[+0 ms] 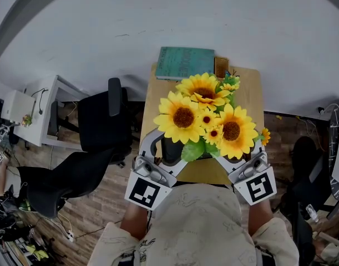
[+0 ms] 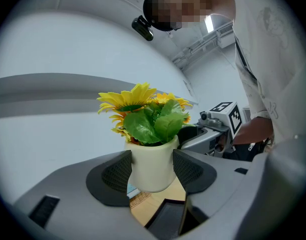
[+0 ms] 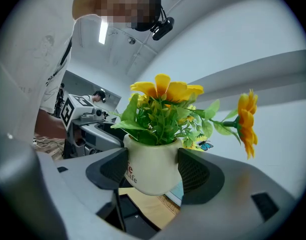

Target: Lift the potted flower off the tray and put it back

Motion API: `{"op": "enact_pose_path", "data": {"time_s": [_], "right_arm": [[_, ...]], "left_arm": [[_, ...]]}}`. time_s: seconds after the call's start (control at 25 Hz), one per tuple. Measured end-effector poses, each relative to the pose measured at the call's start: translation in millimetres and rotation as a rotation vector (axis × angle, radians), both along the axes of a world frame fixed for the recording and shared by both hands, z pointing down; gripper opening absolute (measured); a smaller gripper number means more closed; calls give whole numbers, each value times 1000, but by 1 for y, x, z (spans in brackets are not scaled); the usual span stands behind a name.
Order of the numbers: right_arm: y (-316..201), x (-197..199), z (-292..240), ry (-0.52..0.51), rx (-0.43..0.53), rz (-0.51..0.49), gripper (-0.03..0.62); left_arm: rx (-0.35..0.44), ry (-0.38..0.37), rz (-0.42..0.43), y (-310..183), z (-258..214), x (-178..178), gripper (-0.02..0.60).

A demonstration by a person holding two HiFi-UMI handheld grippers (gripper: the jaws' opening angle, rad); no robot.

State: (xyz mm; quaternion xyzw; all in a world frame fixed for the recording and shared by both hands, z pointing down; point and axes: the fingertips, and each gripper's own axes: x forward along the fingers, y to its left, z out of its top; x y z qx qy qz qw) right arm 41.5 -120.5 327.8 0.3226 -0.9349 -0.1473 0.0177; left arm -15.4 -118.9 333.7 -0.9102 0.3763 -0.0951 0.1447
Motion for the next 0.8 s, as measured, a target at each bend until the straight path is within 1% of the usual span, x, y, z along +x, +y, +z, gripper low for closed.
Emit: {"op": "enact_pose_path", "data": {"time_s": [0.4,0.8], "right_arm": [[-10,0,8,9,-18,6,331],[-22,2,29,39,-61,18,331]], "left_arm": [[-18,4,3,-10,8,1,265],[-63,-1,2,-23,28,2,265]]}}
